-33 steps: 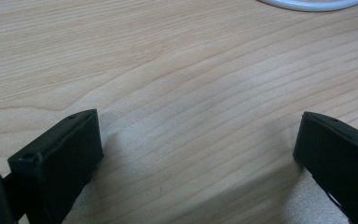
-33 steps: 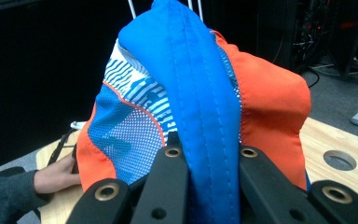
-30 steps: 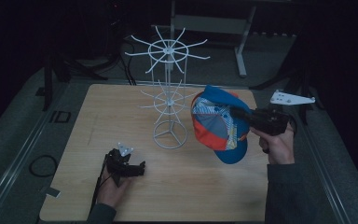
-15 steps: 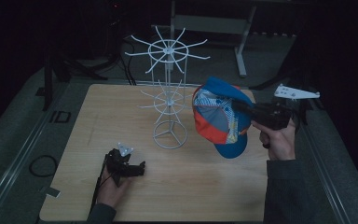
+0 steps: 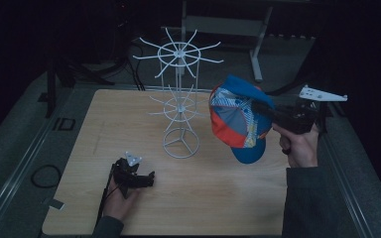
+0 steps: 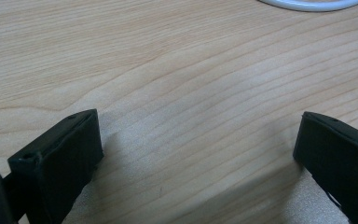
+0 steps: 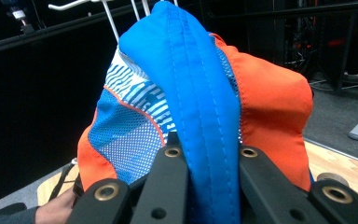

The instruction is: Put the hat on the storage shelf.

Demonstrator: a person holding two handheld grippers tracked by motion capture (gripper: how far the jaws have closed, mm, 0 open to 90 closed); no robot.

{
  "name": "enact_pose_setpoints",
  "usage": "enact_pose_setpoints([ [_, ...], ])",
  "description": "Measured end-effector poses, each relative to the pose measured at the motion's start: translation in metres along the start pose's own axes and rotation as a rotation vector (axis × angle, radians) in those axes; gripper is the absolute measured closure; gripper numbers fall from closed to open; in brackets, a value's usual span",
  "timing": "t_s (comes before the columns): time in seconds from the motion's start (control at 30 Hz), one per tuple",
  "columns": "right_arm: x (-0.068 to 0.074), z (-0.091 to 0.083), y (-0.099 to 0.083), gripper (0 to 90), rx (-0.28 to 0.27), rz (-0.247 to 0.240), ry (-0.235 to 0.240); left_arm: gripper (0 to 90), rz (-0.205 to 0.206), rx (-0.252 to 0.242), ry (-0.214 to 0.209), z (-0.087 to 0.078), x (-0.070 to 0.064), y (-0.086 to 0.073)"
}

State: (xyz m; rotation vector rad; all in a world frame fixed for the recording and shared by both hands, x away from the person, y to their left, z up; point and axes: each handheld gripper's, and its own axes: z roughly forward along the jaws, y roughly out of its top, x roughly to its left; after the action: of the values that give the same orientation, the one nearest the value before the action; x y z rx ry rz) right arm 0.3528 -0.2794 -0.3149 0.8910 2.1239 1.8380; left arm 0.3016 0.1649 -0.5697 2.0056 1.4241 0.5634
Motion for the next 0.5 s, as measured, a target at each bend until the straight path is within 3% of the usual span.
enact_pose_setpoints([
  [0.5,-0.0056,-0.005,0.0035,88.3,-0.027,0.021,-0.016,1.4,0.0,0.0,0.0,0.0,0.0,0.0],
])
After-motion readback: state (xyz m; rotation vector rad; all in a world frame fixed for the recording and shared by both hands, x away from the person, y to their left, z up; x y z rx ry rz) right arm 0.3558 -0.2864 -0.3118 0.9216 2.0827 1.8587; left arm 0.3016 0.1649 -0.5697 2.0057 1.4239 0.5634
